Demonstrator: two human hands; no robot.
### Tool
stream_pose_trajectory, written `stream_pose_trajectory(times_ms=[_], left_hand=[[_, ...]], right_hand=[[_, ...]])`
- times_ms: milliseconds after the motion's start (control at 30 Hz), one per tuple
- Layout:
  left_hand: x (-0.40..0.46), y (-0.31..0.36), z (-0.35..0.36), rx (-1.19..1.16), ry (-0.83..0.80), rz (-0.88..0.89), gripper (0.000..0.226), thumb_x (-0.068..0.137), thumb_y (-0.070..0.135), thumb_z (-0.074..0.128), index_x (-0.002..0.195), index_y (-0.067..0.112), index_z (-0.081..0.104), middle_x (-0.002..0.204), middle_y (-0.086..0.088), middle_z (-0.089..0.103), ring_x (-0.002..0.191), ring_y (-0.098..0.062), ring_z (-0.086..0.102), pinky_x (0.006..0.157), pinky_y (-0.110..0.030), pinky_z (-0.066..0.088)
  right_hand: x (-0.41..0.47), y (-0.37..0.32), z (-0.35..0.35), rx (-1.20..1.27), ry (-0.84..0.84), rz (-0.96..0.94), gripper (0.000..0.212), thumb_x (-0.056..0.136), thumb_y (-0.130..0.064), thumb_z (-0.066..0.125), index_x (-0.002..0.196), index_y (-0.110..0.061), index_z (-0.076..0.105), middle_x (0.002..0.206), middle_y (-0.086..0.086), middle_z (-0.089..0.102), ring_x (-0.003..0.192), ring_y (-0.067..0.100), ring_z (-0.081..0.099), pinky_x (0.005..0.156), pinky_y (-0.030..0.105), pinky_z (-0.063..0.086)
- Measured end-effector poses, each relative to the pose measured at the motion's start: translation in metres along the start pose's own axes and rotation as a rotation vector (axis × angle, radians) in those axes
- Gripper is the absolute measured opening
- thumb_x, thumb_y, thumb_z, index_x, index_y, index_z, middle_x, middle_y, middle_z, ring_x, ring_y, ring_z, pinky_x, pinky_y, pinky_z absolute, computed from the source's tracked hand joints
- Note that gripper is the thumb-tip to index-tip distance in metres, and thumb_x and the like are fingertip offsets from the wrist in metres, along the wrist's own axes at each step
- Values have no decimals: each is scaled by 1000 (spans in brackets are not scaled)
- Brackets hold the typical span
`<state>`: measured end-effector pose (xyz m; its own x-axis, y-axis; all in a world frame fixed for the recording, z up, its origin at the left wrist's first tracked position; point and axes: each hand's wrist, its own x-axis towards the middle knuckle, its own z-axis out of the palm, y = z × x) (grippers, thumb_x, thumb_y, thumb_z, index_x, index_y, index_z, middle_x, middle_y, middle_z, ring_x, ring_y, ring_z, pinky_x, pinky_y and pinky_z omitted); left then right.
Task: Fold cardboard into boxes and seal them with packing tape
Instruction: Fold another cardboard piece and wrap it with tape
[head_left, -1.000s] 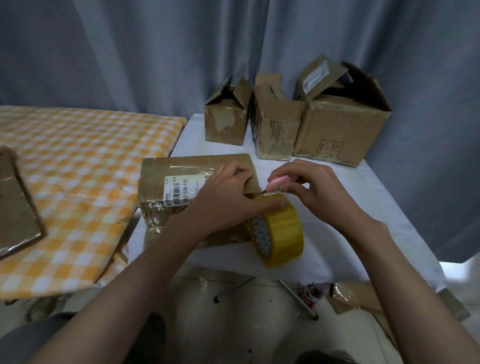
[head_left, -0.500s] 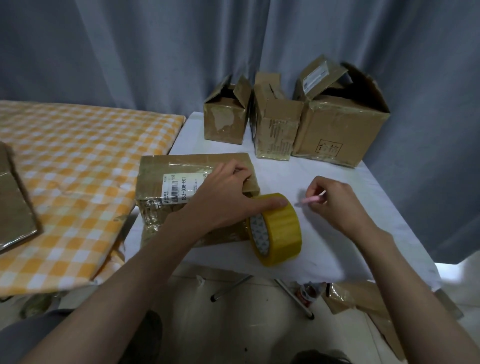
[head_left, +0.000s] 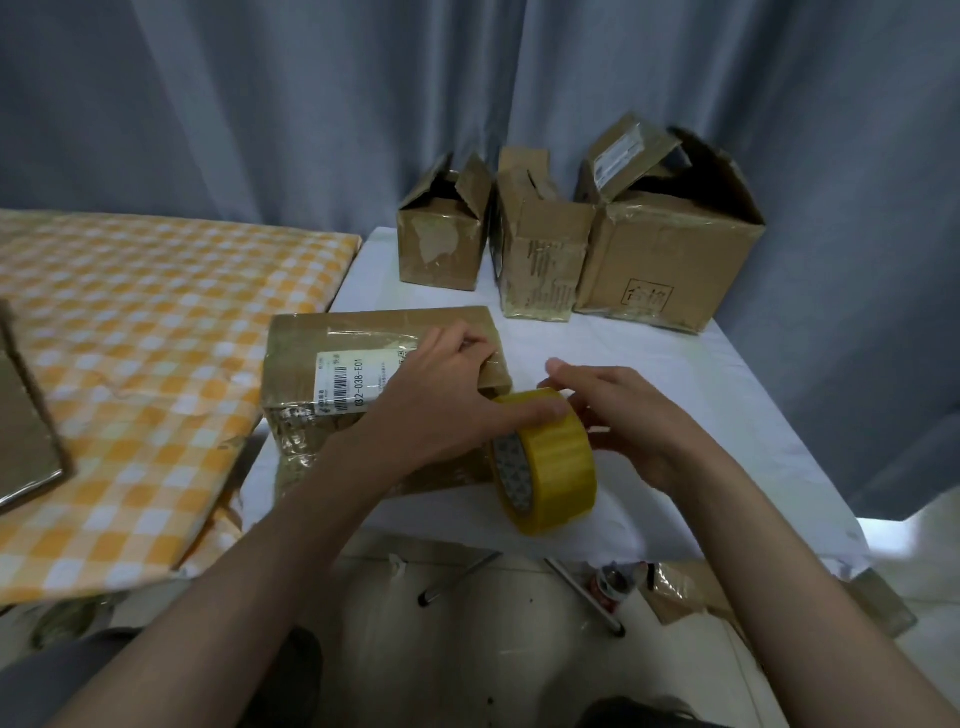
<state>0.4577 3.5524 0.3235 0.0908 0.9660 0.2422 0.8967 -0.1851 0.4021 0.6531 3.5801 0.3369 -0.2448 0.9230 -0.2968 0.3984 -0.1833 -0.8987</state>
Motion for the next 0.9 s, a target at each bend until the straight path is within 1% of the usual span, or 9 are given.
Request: stream_pose_trajectory(times_ms=[67,133,233,333,400,500,667,800,900], left_hand=[[-1,1,-1,13,6,8,114,56,101,31,135,21,51,128,12,41,115,-6,34,90,-27,36],[-2,2,-2,17,16,13,113,56,100,31,134,21,52,128,12,42,113,-6,34,88,-26,33],[-4,4,-4,30,50,30,106,59,99,34,127,20,57,124,12,44,110,-6,35,87,-25,33],[-4,7,-6,-20,95,28,93,73,92,30,117,18,64,118,9,49,109,-8,40,92,-30,40],[-2,7,-8,-96,101,4,77,86,80,26,109,19,68,114,9,51,109,-8,42,96,-34,41],[5,5,-10,-114,103,8,50,99,57,35,101,20,69,107,8,48,107,-8,42,91,-31,38],[16,-2,-7,-52,84,16,35,97,47,52,109,17,65,108,5,47,102,-8,40,82,-28,36],[22,-6,-5,-58,68,6,38,88,51,64,108,18,63,111,2,51,103,-12,45,84,-31,42],[24,-11,-4,-113,70,-1,37,83,51,70,102,20,63,109,2,52,102,-14,47,85,-34,46]], right_hand=[[-1,-4,8,41,-58,75,40,90,-50,67,106,-15,75,102,11,76,94,24,73,81,34,60],[-1,-6,13,117,-86,111,40,89,-44,69,112,-11,73,111,14,73,106,30,70,96,44,55],[-3,-8,18,201,-104,136,38,91,-33,68,119,-6,70,119,19,69,110,33,68,103,51,49],[-4,-8,20,260,-99,132,33,91,-28,69,116,-6,71,115,17,72,105,32,70,100,50,52],[-4,-9,21,280,-65,137,30,90,-27,69,112,-7,71,113,17,71,103,33,69,95,43,55],[-5,-12,22,327,-35,151,26,90,-20,69,110,-4,71,106,16,66,92,28,63,82,40,53],[-2,-15,24,359,-12,164,15,88,-17,72,99,-6,73,102,16,69,87,26,66,74,36,58],[0,-14,24,338,19,190,21,86,-18,75,101,-5,68,96,16,68,81,24,67,66,33,58],[0,-14,22,360,12,193,32,87,-18,75,112,0,66,99,17,67,86,26,65,71,35,56]])
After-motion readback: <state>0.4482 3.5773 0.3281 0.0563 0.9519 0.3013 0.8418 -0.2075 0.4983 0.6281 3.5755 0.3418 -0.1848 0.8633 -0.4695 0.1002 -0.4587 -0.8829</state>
